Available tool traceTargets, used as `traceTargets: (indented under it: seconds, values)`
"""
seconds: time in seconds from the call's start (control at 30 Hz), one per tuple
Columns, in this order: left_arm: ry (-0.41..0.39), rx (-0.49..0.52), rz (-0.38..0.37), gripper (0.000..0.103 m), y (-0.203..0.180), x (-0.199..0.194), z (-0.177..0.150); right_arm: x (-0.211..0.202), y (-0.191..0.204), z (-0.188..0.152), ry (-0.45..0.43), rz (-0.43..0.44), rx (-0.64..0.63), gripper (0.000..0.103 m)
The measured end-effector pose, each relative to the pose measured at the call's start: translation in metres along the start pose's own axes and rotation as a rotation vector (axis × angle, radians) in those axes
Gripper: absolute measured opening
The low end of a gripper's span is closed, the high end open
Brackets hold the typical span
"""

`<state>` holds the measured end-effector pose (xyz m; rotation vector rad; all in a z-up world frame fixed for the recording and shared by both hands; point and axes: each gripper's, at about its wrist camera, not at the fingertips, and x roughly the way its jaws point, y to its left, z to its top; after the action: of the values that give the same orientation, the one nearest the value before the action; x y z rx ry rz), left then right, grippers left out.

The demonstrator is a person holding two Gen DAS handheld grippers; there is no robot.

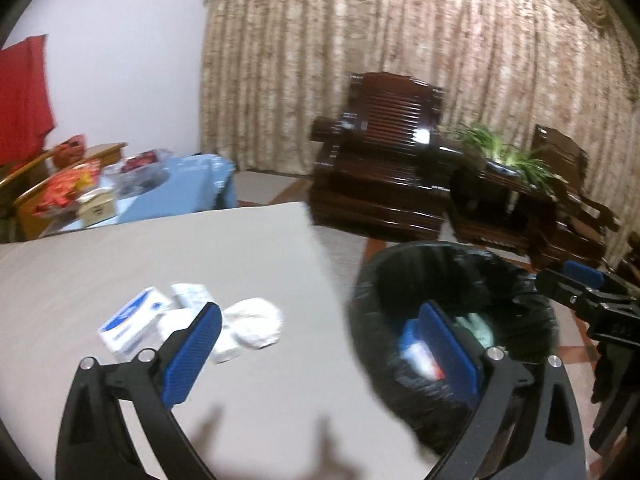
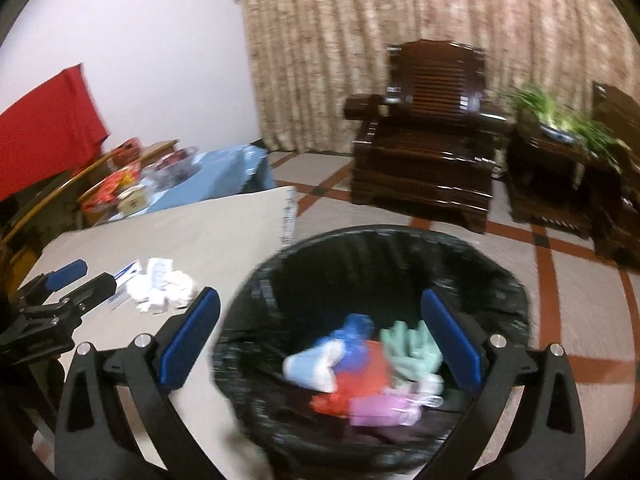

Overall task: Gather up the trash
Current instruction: 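Move both tools back to the white tissues on the table, then grasp a white tissue with the left gripper while the right grasps crumpled white paper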

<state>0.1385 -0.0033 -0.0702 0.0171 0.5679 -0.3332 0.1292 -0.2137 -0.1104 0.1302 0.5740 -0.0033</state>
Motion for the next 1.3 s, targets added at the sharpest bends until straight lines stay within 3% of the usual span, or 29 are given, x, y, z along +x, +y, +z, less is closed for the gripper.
traceTargets:
  seconds: [0.4,0.8,1.23,1.3]
  values:
    - [-0.013,-0.133,0.189,0.097,0.103,-0.014,-0.021,0.050,0.113,0.016,0.004,0.184,-0.168,0.098]
    - [0.002,-0.165,0.270,0.097,0.147,0.013,-0.033,0.139,0.179,0.015,0.083,0.173,-0.198,0.098]
    - [0.066,-0.199,0.270,0.097,0.166,0.039,-0.050,0.218,0.196,-0.009,0.218,0.126,-0.213,0.097]
    - [0.071,-0.204,0.265,0.097,0.166,0.042,-0.050,0.225,0.196,-0.013,0.235,0.128,-0.219,0.093]
